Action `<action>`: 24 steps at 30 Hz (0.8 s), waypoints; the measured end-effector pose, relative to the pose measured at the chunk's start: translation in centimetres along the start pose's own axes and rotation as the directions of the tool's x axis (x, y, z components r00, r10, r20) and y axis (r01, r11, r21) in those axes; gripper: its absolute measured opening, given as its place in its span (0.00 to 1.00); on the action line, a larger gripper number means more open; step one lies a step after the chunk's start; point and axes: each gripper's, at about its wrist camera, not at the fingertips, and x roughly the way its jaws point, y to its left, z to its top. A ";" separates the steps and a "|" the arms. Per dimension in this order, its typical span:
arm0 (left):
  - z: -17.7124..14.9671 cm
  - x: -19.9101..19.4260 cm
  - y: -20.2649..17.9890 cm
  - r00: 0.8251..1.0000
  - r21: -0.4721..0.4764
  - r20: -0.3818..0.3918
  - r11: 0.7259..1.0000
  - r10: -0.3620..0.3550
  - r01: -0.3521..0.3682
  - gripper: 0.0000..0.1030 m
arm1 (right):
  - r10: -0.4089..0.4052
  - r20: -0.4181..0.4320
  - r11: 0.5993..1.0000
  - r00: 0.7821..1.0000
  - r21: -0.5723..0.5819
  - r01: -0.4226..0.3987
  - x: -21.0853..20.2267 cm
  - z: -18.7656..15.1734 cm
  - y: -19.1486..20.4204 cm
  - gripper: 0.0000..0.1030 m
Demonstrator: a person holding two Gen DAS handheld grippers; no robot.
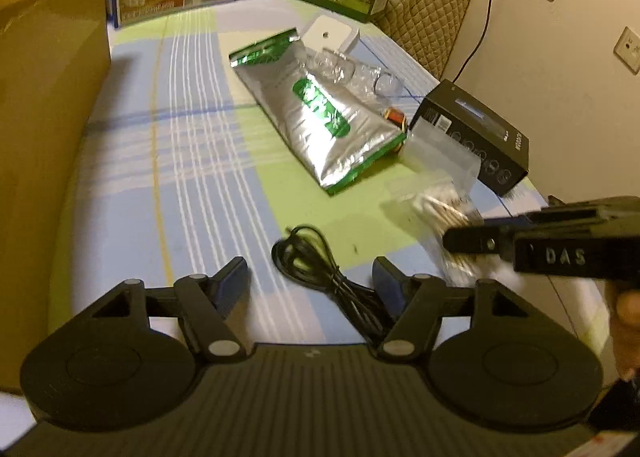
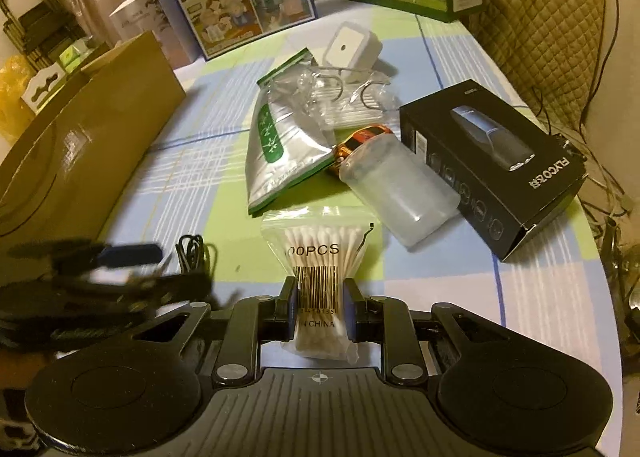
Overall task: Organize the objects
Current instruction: 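Grasp the bag of cotton swabs with the right tool, then grasp the coiled black cable with the left tool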
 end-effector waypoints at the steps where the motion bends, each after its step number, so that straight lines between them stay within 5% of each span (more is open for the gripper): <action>1: 0.0 0.2 0.0 1.000 -0.002 -0.009 1.000 -0.011 0.011 0.58 | 0.000 0.000 1.000 1.000 -0.003 0.000 0.1 0.0 0.1 0.19; 9: 0.2 1.0 -1.8 1.000 0.131 0.000 0.991 0.028 -0.027 0.28 | -0.002 0.004 1.000 1.000 -0.009 0.002 0.1 0.1 0.3 0.19; 17: -1.2 0.5 -2.7 0.997 0.225 0.003 0.972 0.075 -0.074 0.27 | 0.005 -0.008 0.999 1.000 -0.047 -0.005 0.8 0.0 1.2 0.20; 24: -1.2 0.4 -2.7 0.997 0.229 -0.005 0.971 0.072 -0.068 0.25 | -0.048 -0.002 0.994 0.999 -0.100 0.048 1.6 0.0 1.7 0.34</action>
